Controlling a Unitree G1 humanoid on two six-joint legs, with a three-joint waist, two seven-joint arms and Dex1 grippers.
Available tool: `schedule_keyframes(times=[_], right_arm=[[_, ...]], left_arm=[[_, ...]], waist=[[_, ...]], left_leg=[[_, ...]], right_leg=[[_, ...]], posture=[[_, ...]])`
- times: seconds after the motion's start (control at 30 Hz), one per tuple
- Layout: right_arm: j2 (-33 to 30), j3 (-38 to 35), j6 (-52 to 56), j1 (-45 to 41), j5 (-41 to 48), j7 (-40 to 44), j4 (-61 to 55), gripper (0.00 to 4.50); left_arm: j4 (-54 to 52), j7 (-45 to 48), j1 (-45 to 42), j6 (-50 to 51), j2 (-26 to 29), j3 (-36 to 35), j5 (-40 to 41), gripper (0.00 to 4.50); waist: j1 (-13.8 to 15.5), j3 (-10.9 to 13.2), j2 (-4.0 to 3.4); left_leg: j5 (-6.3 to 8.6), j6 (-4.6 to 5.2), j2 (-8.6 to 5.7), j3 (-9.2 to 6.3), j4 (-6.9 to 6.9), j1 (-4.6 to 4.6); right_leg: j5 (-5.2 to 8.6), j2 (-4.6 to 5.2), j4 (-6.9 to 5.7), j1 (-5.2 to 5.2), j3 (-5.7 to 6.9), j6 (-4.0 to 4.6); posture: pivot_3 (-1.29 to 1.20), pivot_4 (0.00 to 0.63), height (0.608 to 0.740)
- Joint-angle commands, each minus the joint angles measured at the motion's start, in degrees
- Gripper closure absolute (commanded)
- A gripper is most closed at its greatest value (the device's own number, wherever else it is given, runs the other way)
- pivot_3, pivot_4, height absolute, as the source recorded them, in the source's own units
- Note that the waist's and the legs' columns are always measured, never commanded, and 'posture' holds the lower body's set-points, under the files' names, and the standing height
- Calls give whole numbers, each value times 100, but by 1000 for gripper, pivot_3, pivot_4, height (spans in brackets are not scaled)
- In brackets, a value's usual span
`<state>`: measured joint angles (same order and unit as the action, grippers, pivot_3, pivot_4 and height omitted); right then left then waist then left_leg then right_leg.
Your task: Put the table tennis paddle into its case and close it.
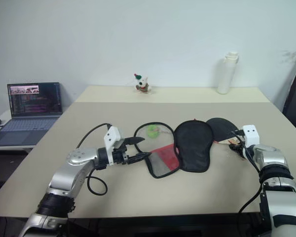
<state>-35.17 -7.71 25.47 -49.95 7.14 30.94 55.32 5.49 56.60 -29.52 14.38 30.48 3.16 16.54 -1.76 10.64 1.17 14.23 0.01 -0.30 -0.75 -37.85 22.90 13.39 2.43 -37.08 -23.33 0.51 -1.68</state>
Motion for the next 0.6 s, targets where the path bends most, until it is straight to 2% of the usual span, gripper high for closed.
schedule_keyframes(times=[0.03,0.23,0.37,0.47,0.6], right_arm=[[-28,-272,-156,23,79,-431,-318,3439],[-365,-662,40,135,236,-839,-1153,3439],[-388,-879,641,339,445,-952,-2366,3439],[5,-985,1399,590,694,-1329,-3763,3439],[1209,-1127,2806,979,1209,-2205,-5730,3439]], left_arm=[[-54,21,8,-145,40,-68,1,808],[-105,47,158,-179,131,-173,31,808],[-126,101,278,-196,220,-264,122,808],[-188,153,399,-80,272,-381,286,808],[-330,262,578,-129,353,-400,294,808]], waist=[[1,0,0],[16,14,-23],[23,17,-28],[-11,17,-30],[-22,16,-32]], left_leg=[[0,0,0,0,-1,0],[0,0,-6,1,0,6],[0,0,-5,0,5,10],[0,0,2,0,7,8],[0,0,23,-2,5,2]], right_leg=[[0,0,0,0,0,0],[0,8,3,-2,0,-1],[0,10,0,-10,1,-1],[0,5,-5,-13,0,0],[0,0,-14,-15,-1,1]], posture=[[0,150,740],[0,150,740],[0,150,740],[0,150,740],[0,150,740]])
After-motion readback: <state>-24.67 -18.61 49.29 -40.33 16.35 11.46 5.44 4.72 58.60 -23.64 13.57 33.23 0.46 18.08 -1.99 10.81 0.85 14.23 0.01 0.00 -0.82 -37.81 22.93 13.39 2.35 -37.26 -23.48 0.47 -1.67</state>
